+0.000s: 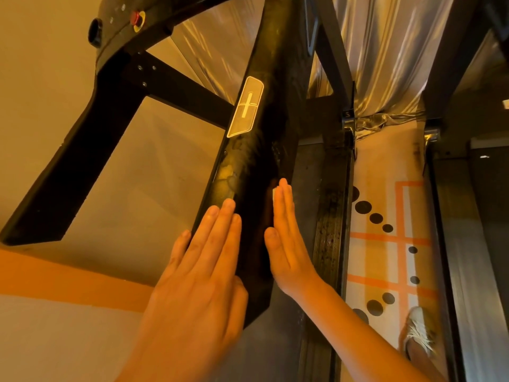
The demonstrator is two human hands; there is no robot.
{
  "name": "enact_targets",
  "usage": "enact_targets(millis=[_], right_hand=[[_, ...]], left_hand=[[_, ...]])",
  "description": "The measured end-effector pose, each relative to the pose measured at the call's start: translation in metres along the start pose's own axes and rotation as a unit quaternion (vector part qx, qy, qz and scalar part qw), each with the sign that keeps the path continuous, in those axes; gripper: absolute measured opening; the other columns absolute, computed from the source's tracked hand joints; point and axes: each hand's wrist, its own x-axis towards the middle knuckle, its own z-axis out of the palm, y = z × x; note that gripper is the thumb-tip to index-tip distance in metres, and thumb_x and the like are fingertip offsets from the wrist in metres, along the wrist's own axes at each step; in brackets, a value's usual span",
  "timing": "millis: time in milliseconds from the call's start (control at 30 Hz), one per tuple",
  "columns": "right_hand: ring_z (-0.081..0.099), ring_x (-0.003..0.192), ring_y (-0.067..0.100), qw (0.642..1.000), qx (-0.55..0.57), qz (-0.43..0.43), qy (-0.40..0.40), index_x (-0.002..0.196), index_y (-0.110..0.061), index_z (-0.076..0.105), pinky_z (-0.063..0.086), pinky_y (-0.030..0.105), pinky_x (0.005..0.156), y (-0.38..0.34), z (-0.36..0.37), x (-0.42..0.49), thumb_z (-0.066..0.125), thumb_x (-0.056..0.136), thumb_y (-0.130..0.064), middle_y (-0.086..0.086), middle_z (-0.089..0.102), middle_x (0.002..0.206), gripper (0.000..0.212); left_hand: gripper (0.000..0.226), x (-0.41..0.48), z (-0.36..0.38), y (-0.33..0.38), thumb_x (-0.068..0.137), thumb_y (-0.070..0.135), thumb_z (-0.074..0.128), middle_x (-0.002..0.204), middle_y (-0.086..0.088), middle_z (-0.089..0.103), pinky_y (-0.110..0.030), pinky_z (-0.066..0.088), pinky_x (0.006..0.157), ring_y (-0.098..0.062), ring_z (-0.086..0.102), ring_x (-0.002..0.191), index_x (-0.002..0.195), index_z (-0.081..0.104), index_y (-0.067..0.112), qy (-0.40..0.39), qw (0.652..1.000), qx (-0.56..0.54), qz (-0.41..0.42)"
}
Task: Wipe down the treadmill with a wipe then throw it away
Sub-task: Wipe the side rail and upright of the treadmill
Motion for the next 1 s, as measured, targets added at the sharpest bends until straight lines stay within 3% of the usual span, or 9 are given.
enact_targets(millis=[167, 300, 400, 467, 600, 700, 800, 900, 1000], right_hand=[[-0.011, 0.157, 0.009, 0.998, 0.031, 0.042, 0.044, 0.161, -0.029, 0.000, -0.006, 0.030, 0.128, -0.034, 0.013, 0.015, 0.011, 0.106, -0.061, -0.024, -0.015, 0.168, 0.065], [-0.011, 0.158, 0.012, 1.000, 0.010, -0.004, 0.027, 0.161, -0.026, 0.000, -0.004, 0.037, 0.129, -0.024, 0.008, 0.018, 0.013, 0.107, -0.057, -0.017, -0.014, 0.170, 0.064], [-0.011, 0.157, 0.008, 0.997, 0.008, 0.057, 0.049, 0.158, -0.038, -0.005, 0.000, 0.050, 0.129, -0.003, 0.006, 0.011, 0.010, 0.105, -0.063, -0.027, -0.016, 0.167, 0.061], [-0.012, 0.156, 0.005, 0.996, 0.016, 0.071, 0.055, 0.157, -0.040, -0.005, -0.002, 0.045, 0.130, -0.010, 0.008, 0.014, 0.009, 0.103, -0.065, -0.030, -0.018, 0.165, 0.061], [-0.013, 0.157, 0.009, 0.999, 0.014, 0.001, 0.033, 0.161, -0.024, 0.000, -0.010, 0.027, 0.126, -0.035, 0.008, 0.034, 0.013, 0.107, -0.052, -0.021, -0.015, 0.167, 0.062], [-0.012, 0.158, 0.013, 1.000, -0.004, -0.011, 0.022, 0.162, -0.020, 0.001, -0.011, 0.026, 0.125, -0.018, 0.004, 0.032, 0.016, 0.108, -0.046, -0.011, -0.011, 0.170, 0.061], [-0.012, 0.157, 0.009, 0.998, -0.013, 0.037, 0.040, 0.161, -0.027, -0.002, -0.011, 0.021, 0.123, 0.000, 0.002, 0.023, 0.009, 0.106, -0.060, -0.015, -0.013, 0.170, 0.065], [-0.013, 0.157, 0.008, 0.998, -0.002, 0.052, 0.045, 0.161, -0.025, -0.002, -0.011, 0.021, 0.124, -0.014, 0.005, 0.026, 0.011, 0.106, -0.057, -0.017, -0.014, 0.169, 0.064], [-0.012, 0.158, 0.012, 1.000, 0.005, 0.006, 0.025, 0.162, -0.025, -0.003, -0.009, 0.027, 0.126, -0.023, 0.006, 0.025, 0.014, 0.108, -0.050, -0.017, -0.015, 0.169, 0.062]], left_hand=[[0.072, 0.001, 0.001, 0.002, 0.090, 0.034, 0.039, 0.166, -0.013, 0.026, -0.046, 0.021, 0.116, -0.025, 0.019, 0.153, 0.156, 0.035, 0.006, 0.004, 0.999, 0.040, 0.018], [0.072, 0.000, 0.002, 0.003, 0.090, 0.034, 0.039, 0.166, -0.013, 0.026, -0.048, 0.023, 0.114, -0.027, 0.021, 0.153, 0.156, 0.035, 0.006, 0.006, 0.999, 0.048, 0.017], [0.072, 0.000, 0.002, 0.003, 0.091, 0.034, 0.039, 0.167, -0.012, 0.024, -0.047, 0.022, 0.115, -0.026, 0.020, 0.154, 0.157, 0.034, 0.007, 0.002, 0.998, 0.055, 0.018], [0.072, 0.000, 0.002, 0.002, 0.091, 0.034, 0.039, 0.167, -0.012, 0.025, -0.047, 0.022, 0.116, -0.026, 0.019, 0.154, 0.157, 0.034, 0.007, 0.001, 0.998, 0.052, 0.018], [0.072, 0.001, 0.002, 0.002, 0.090, 0.034, 0.040, 0.166, -0.012, 0.027, -0.046, 0.022, 0.115, -0.025, 0.019, 0.153, 0.156, 0.035, 0.007, 0.007, 0.999, 0.042, 0.021], [0.071, -0.001, 0.001, 0.001, 0.093, 0.036, 0.040, 0.168, -0.008, 0.023, -0.044, 0.024, 0.123, -0.022, 0.018, 0.155, 0.159, 0.030, 0.010, 0.002, 0.999, 0.034, 0.011], [0.068, -0.001, 0.000, 0.003, 0.099, 0.041, 0.038, 0.169, -0.006, 0.023, -0.055, 0.026, 0.115, -0.020, 0.017, 0.155, 0.159, 0.029, 0.012, 0.007, 0.999, 0.043, 0.003], [0.067, -0.001, 0.001, 0.003, 0.099, 0.042, 0.038, 0.167, -0.008, 0.026, -0.058, 0.028, 0.112, -0.021, 0.019, 0.154, 0.158, 0.030, 0.010, 0.015, 0.999, 0.047, 0.005], [0.068, -0.001, 0.003, 0.002, 0.098, 0.042, 0.038, 0.168, -0.007, 0.024, -0.048, 0.031, 0.120, -0.021, 0.018, 0.155, 0.159, 0.030, 0.011, 0.013, 0.999, 0.047, 0.003]])
